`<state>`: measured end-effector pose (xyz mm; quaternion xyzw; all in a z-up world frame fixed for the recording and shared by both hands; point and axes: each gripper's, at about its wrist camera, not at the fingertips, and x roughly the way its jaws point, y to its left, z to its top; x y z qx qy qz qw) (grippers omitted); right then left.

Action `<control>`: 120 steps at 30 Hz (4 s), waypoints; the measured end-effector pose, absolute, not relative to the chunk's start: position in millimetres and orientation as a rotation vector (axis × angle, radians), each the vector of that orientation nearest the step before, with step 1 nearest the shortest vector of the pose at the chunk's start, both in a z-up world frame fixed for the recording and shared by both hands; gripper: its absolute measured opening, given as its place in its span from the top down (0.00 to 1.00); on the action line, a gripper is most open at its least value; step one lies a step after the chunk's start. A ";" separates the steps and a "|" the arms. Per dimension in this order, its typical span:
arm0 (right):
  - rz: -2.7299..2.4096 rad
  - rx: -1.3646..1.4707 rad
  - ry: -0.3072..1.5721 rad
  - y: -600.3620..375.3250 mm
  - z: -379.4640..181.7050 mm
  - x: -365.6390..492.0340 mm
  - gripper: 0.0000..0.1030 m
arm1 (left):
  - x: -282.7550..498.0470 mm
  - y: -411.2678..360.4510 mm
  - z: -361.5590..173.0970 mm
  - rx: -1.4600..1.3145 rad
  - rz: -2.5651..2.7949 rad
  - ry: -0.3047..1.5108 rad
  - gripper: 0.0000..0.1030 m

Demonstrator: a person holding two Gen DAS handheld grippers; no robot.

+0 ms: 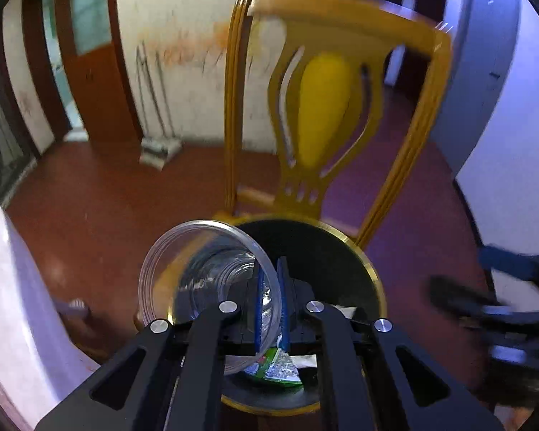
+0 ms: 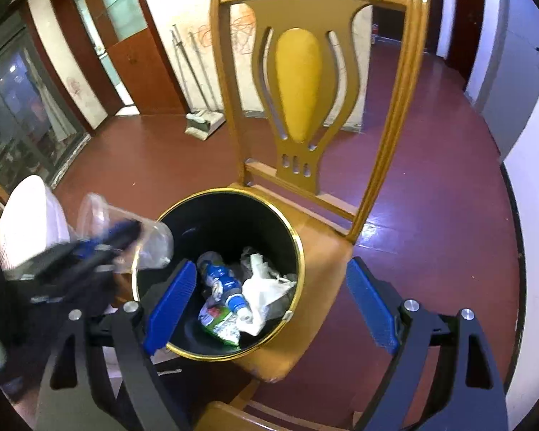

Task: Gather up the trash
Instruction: 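Carry blue bottle and clear cup to the black bin and release both inside, then swing both tools back over the striped cloth, then grasp the clear bottle with yellow label and cap with the right gripper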

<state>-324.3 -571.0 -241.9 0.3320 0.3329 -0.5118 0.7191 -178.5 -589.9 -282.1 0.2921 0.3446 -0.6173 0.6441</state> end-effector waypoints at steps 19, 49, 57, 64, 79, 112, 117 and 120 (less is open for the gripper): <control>-1.118 0.739 0.696 -565.3 -231.5 -325.2 0.17 | -167.7 -591.3 -296.4 0.634 -1.303 0.860 0.18; -0.383 0.361 0.595 -364.4 -106.1 -72.0 0.17 | 8.1 -187.3 -96.0 0.181 -0.417 0.513 0.06; -0.155 0.272 0.607 -285.5 -83.6 -5.2 0.17 | 14.3 -69.3 -82.5 0.091 -0.149 0.512 0.06; -0.069 0.198 0.640 -241.9 -79.5 20.7 0.17 | 18.2 -15.2 -95.2 0.016 -0.072 0.557 0.06; 0.134 0.042 0.819 -169.3 -122.1 129.7 0.17 | 39.0 26.9 -106.1 -0.053 -0.021 0.597 0.06; 0.160 -0.033 1.148 -140.9 -249.4 250.4 0.38 | 62.9 41.1 -108.7 -0.081 -0.031 0.663 0.06; 0.184 -0.011 1.129 -144.8 -236.1 235.9 0.38 | 61.1 41.1 -104.9 -0.082 -0.036 0.655 0.06; 0.191 0.006 1.112 -151.2 -223.4 222.9 0.38 | 57.9 39.0 -103.0 -0.078 -0.045 0.649 0.06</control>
